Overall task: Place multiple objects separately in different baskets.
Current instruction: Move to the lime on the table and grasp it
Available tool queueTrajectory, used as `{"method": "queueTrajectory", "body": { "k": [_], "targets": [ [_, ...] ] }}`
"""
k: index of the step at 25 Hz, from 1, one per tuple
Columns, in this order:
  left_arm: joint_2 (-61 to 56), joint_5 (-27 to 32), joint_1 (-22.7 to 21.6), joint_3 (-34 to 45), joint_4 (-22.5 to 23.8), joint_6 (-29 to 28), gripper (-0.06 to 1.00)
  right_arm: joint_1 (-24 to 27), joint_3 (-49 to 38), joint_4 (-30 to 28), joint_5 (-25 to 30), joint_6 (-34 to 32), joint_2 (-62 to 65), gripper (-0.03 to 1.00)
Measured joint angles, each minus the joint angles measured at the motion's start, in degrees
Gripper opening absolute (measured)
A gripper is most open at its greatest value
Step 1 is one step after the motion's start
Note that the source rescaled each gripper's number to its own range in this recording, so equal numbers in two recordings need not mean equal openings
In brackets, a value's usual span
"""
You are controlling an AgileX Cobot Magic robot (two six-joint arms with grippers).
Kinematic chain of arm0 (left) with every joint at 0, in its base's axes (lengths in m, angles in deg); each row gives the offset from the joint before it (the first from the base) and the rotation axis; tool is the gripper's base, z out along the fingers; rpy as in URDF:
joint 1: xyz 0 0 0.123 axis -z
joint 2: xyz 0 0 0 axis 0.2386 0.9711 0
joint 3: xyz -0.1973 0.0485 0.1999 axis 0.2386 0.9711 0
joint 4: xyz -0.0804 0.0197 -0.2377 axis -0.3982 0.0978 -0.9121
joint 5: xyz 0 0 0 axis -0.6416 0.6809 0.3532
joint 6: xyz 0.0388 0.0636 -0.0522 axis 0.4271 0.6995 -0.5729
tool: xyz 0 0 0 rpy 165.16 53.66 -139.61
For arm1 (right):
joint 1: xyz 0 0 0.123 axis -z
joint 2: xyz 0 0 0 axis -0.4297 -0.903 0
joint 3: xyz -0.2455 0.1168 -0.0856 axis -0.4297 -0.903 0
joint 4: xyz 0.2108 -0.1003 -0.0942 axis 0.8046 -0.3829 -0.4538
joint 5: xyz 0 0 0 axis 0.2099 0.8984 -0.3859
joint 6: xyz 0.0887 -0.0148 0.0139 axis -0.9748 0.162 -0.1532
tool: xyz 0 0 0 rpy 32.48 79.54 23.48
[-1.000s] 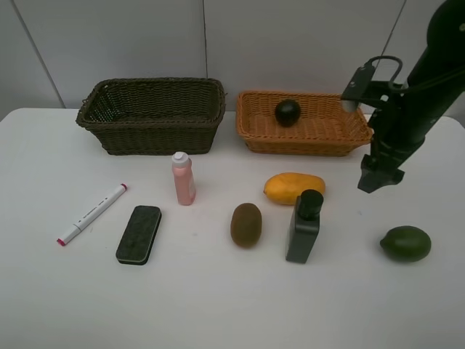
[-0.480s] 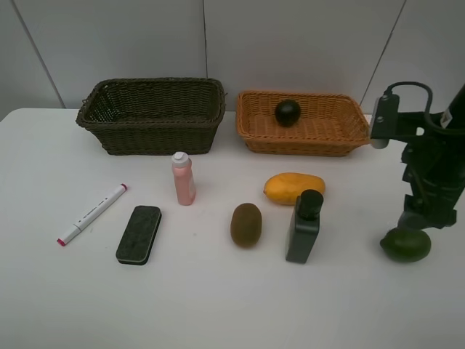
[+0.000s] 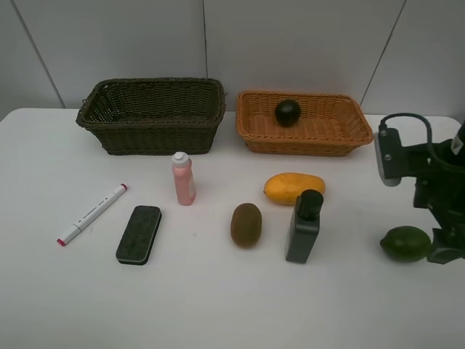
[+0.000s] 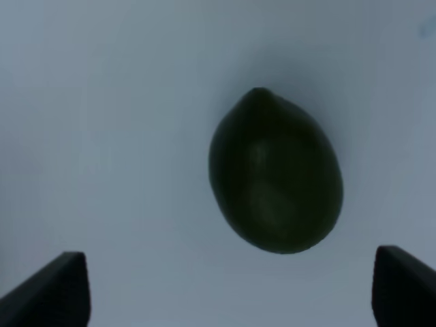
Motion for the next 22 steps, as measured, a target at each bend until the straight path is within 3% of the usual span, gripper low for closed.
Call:
{"method": "queueTrajectory", "body": {
  "k": [9,22],
  "targets": [
    [0.0,0.0,0.0,0.0,0.0,0.0,1.0,2.2,-4.5,-2.6,-11.4,0.7,-1.1,0.99],
    [0.0,0.0,0.0,0.0,0.0,0.0,1.0,4.0,-4.7,-3.6,-16.8,0.7,-9.2,0.99]
  ]
}}
